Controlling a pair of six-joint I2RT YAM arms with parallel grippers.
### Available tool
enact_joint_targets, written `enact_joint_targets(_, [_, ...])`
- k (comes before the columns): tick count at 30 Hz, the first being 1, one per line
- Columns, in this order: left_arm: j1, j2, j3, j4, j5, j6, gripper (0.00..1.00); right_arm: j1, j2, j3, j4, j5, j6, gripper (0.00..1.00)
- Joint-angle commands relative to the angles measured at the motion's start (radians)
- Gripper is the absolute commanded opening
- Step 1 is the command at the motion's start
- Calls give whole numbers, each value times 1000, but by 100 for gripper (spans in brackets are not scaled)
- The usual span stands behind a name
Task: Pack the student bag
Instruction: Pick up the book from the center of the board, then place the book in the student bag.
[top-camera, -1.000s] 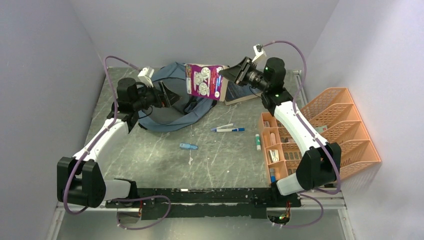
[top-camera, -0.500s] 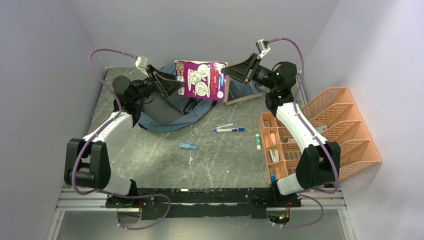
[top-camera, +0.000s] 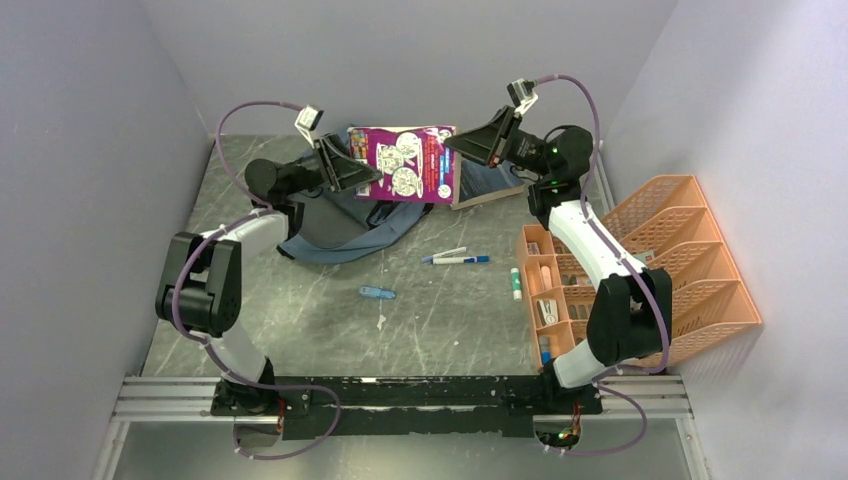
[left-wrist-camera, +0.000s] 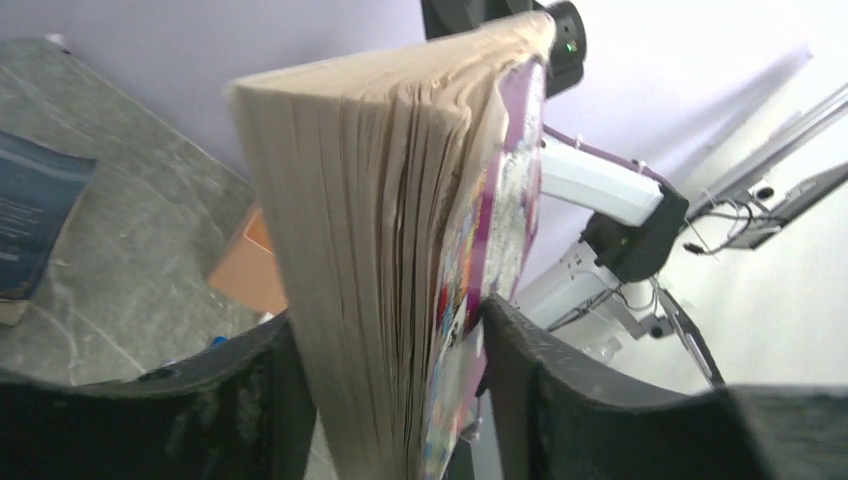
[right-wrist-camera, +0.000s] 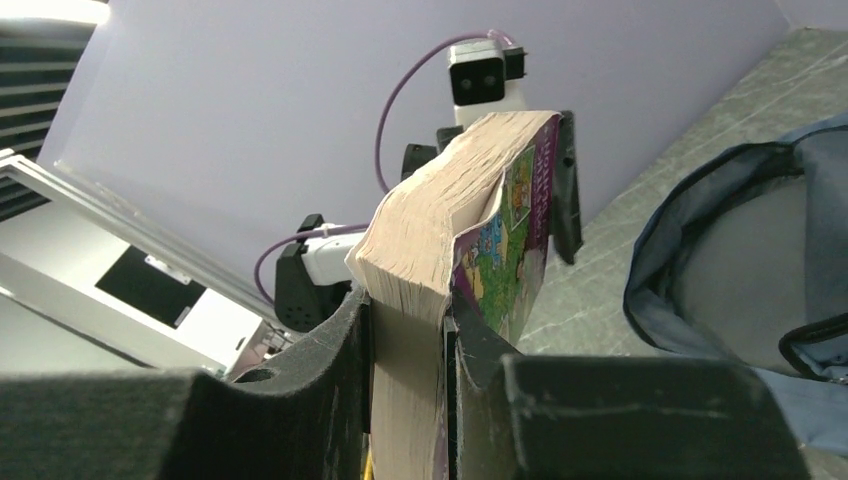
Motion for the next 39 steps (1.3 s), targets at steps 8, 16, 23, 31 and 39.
enact_joint_targets(8, [-29, -61, 6, 414, 78, -66, 40, -23, -17, 68, -142, 24, -159, 0])
enact_joint_targets(16, [-30, -116, -20, 388, 80, -68, 6, -50, 48, 127, -193, 3, -216, 0])
enact_joint_targets(23, [32, -261, -63, -350, -86, 390, 5, -64, 11, 210, -711, 237, -659, 52])
enact_joint_targets(31, [67, -354, 59, -1188, -466, 807, 5, -45, -43, 188, -940, 650, -929, 74])
enact_joint_targets(39, [128, -441, 127, -1633, -994, 910, 5, 251, 61, 211, -965, 884, -1238, 75])
